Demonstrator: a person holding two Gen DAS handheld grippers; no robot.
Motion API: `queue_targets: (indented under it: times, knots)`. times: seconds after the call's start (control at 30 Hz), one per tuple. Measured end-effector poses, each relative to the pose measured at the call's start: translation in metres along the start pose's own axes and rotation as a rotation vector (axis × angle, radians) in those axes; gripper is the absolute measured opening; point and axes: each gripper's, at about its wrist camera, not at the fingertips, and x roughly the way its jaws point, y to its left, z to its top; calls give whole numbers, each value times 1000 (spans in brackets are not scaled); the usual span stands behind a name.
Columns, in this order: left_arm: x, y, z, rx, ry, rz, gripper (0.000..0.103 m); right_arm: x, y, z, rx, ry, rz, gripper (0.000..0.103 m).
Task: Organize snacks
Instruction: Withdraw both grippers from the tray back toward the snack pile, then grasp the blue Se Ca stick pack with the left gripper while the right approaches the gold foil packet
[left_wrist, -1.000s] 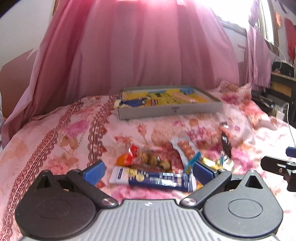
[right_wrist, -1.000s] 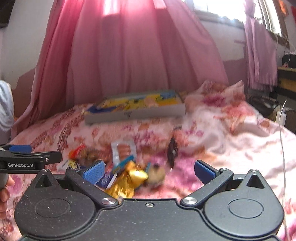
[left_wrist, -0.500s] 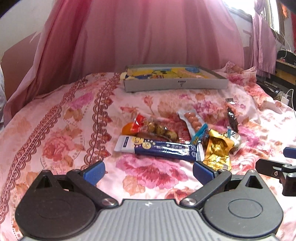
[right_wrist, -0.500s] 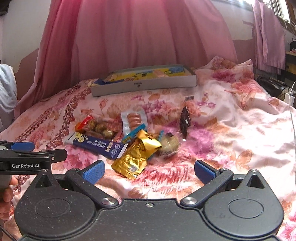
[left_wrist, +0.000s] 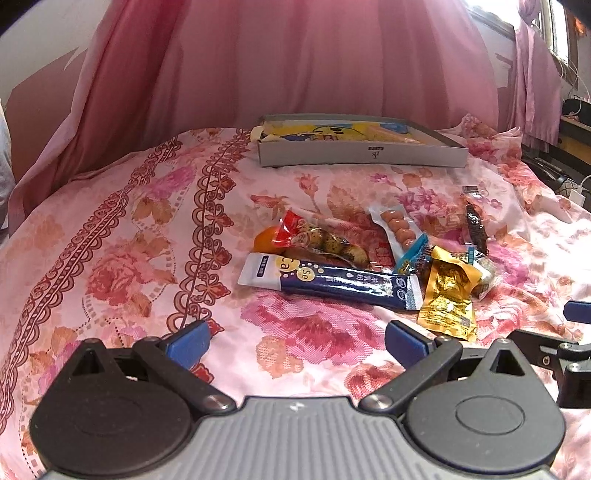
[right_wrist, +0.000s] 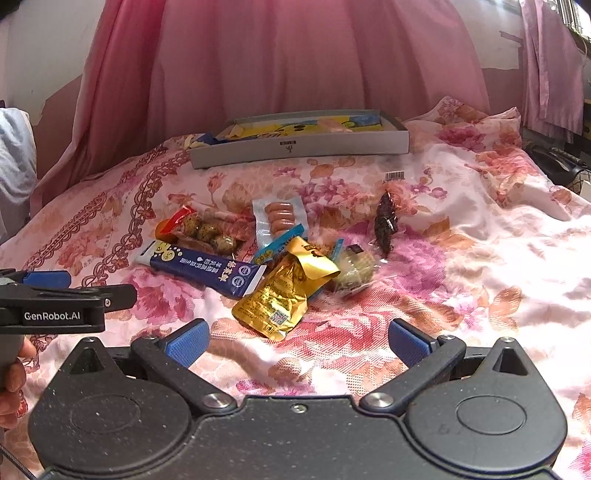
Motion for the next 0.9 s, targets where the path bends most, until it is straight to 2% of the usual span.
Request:
queue_targets:
  times: [0.27,0.5,0.63,0.8,0.9]
  knots:
    - [3,6,-1,-8,-2,16,103,7,3,3,8,3,9,102]
    - [16,9,13,61,2,-8,103,21,2,8,13,9,45,102]
    - [33,9,27,139,5,-55,103,34,-1,8,1,31,62,102]
    - [55,7,46,270,5,-118,103,48,-8,11,-5,66,129,102]
    - [68,9,58,319,30,-189,103,57,-12,13,-3,82,158,102]
